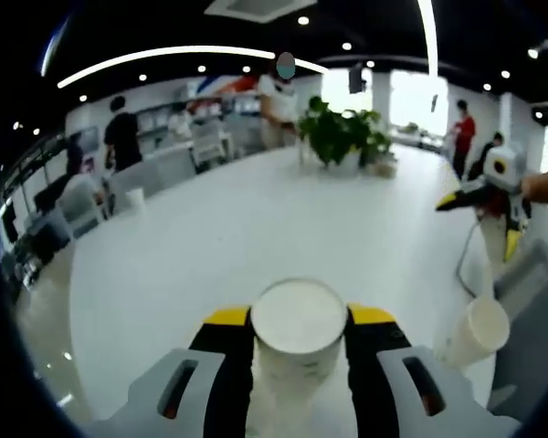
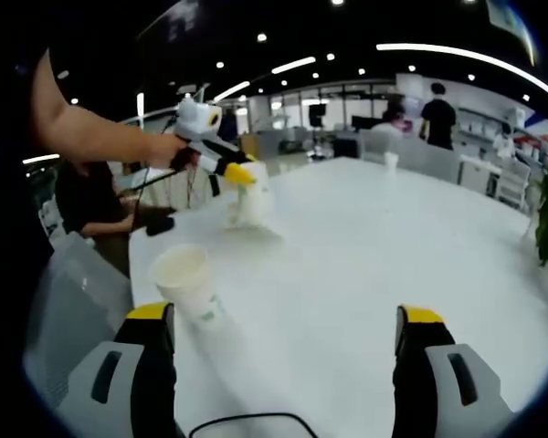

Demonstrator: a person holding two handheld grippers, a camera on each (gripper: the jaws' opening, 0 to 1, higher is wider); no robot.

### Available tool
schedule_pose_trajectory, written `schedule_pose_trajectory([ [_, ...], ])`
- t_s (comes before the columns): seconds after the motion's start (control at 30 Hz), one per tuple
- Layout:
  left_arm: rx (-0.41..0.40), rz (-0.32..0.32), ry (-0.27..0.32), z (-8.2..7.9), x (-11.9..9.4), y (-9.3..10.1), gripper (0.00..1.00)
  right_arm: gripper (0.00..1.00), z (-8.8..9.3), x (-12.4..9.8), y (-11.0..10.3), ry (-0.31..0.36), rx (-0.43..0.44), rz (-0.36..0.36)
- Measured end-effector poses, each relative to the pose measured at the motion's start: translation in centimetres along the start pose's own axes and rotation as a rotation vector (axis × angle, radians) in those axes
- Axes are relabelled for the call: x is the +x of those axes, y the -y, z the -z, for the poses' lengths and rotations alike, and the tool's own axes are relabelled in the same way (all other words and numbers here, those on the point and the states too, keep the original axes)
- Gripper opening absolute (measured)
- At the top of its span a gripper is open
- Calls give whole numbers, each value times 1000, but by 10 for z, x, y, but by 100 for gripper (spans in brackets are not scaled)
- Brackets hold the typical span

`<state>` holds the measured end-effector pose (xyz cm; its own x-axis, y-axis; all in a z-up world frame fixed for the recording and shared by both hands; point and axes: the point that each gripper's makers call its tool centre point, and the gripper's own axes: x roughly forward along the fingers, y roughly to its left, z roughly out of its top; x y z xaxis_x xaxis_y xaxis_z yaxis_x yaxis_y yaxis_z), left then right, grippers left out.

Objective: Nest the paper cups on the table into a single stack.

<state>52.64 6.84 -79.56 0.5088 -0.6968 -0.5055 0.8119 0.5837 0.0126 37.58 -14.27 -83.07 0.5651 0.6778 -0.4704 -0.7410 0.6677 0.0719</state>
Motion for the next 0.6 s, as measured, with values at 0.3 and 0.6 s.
schedule_pose_trajectory([
  [0.3,28,21,21,-30,-6,4,37,99,-5,-1,-1,7,-10,0],
  [0.6,74,64,43,-57,-14,24,37,99,-12,-5,1,23,-17,9],
])
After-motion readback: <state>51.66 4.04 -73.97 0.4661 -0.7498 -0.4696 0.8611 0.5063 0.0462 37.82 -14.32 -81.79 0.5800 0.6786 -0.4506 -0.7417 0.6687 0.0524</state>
